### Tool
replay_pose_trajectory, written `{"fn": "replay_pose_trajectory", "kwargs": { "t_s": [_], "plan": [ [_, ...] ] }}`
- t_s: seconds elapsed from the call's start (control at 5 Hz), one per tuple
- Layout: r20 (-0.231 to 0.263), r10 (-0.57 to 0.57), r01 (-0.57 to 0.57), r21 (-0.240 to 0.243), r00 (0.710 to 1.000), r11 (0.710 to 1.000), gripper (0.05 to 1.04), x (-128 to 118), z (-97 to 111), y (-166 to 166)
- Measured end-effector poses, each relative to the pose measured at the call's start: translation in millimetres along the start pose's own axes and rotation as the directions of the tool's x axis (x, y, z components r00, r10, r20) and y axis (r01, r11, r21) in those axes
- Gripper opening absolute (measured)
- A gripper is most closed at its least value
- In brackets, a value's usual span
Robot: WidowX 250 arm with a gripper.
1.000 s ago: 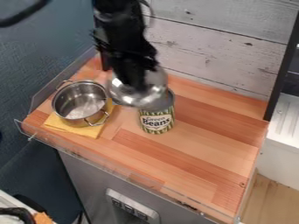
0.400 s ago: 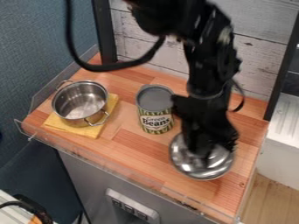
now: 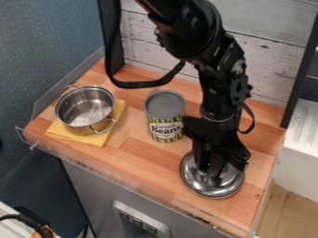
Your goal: Take off the lid of the pot and placed it on the lower right side of the table
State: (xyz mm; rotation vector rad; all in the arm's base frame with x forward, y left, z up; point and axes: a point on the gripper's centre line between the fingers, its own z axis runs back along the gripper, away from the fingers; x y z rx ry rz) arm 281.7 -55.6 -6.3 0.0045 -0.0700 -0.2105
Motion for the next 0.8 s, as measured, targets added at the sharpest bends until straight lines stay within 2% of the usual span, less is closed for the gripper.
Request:
{"fn": "replay_pose_trajectory", "kwargs": {
  "t_s": [0.2, 0.4, 0.6, 0.8],
  "plan": [
    [0.003, 0.000, 0.000, 0.010, 1.000, 1.000, 0.342, 0, -1, 2],
    [0.004, 0.019, -0.019, 0.014, 1.000, 1.000, 0.618, -7, 12, 1],
    [0.050, 0.068, -0.068, 0.013, 0.996, 0.998, 0.913, -6, 46, 1],
    [0.040, 0.117, -0.117, 0.015, 0.992, 0.993, 1.009, -14, 67, 7]
  ]
}}
